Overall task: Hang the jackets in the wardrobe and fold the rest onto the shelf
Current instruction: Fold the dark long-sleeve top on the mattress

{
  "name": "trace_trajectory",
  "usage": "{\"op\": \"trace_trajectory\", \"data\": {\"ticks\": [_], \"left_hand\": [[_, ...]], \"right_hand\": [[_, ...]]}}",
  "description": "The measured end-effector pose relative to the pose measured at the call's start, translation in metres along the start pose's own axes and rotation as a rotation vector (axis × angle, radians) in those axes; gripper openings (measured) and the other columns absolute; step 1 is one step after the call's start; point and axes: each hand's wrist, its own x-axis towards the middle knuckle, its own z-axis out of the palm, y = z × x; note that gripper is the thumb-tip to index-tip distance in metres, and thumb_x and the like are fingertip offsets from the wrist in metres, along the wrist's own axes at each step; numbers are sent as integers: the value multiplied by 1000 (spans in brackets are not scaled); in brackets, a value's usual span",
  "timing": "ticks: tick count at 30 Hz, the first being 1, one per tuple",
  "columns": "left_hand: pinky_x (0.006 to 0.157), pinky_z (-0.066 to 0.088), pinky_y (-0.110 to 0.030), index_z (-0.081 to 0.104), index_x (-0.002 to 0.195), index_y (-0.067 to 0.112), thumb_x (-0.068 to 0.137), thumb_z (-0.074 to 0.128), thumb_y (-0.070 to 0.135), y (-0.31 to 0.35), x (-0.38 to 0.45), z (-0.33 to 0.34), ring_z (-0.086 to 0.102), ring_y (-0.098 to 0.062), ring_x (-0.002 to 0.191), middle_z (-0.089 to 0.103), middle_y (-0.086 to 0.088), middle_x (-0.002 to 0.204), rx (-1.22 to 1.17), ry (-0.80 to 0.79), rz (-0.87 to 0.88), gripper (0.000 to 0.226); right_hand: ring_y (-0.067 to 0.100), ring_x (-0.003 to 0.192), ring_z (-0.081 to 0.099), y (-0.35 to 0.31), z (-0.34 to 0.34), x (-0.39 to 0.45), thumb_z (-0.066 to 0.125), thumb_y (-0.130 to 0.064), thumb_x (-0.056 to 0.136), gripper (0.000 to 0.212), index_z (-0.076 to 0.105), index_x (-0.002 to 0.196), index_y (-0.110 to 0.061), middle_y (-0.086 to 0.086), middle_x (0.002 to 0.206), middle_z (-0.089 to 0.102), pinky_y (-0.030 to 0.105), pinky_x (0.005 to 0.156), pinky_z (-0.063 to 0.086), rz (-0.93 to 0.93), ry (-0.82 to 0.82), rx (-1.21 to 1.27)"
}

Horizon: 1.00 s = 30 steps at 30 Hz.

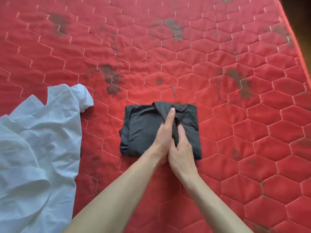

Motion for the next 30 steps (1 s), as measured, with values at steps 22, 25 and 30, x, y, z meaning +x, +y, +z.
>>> {"op": "trace_trajectory", "data": {"ticks": [22,25,30], "left_hand": [[110,40,-38,51,144,10,102,55,20,0,7,-128,52,-27,127,58,-7,133,980,672,676,43],[114,43,-48,63,134,3,94,54,8,-19,7,-121,56,-33,132,63,-16,138,1430,341,996,41],[129,15,-50,37,161,16,106,39,41,-40,28,-128,22,-28,159,32,-9,169,1848,243,774,61]], "right_hand": [[11,160,4,66,52,38,28,-44,111,58,18,166,-26,-7,174,12,44,130,11,-375,-147,-778],[17,160,16,63,49,48,28,-33,109,55,33,162,-17,0,171,26,47,127,21,-447,53,-807],[20,161,1,75,45,76,29,-50,108,64,18,166,-25,0,175,7,48,129,9,-373,114,-959]]}}
